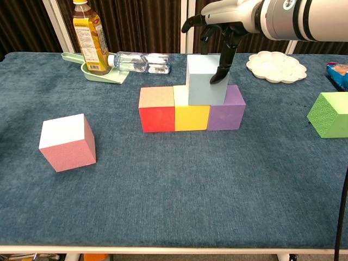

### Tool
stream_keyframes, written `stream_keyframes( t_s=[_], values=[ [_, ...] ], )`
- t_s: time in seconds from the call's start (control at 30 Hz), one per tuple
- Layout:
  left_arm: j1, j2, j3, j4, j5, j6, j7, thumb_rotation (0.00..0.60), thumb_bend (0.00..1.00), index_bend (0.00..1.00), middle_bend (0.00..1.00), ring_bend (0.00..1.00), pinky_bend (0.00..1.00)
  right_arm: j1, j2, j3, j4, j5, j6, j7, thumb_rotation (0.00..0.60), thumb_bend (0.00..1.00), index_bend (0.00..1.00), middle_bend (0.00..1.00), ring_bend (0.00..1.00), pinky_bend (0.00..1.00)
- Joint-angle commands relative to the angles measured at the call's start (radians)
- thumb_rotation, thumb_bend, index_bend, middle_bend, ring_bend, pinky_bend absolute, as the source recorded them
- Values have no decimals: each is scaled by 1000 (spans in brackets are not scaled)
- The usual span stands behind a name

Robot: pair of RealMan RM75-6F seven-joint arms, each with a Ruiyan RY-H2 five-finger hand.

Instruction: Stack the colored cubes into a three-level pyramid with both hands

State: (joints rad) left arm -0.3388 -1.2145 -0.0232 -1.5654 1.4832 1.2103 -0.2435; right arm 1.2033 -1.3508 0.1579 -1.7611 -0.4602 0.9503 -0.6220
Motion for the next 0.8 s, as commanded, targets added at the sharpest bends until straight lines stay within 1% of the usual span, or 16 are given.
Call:
stream_keyframes(
  t_s=[0.03,0.13,0.43,0.53,0.67,0.8],
  values=[
    [0,0,-1,0,-1,0,0,600,0,101,50,0,107,-1,1,0,0,1,-3,1,600,25,0,340,0,0],
    [-1,0,-1,-1,-2,-2,1,600,0,101,50,0,107,-1,2,0,0,5,-10,4,600,3,0,280,0,0],
    [-1,2,-1,-3,-3,-1,2,600,0,101,50,0,107,0,8,-2,4,9,-35,13,600,0,0,210,0,0],
    [0,2,-1,-4,-1,-1,3,600,0,102,50,0,107,0,13,-3,0,7,-40,16,600,0,0,163,0,0],
    [0,5,0,-8,2,2,5,600,0,102,50,0,107,-11,37,4,-23,-18,-33,35,600,0,0,69,0,0],
    [-2,8,2,-22,9,2,10,600,0,102,50,0,107,-42,93,11,-72,-68,-22,71,600,0,0,35,0,0]
  ],
)
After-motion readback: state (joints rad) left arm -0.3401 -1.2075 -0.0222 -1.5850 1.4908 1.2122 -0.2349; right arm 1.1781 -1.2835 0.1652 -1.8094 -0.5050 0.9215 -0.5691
